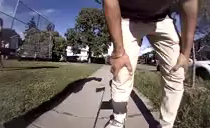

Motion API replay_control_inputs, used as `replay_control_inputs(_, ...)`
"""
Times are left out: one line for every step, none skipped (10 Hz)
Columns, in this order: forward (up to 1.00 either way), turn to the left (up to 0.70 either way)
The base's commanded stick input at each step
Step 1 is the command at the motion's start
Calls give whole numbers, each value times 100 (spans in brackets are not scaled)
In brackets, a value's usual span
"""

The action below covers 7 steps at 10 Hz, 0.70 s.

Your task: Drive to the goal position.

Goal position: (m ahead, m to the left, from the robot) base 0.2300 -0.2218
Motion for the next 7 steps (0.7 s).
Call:
replay_control_inputs(5,-1)
replay_control_inputs(2,0)
replay_control_inputs(0,0)
replay_control_inputs(0,0)
replay_control_inputs(0,0)
replay_control_inputs(2,0)
replay_control_inputs(4,-1)
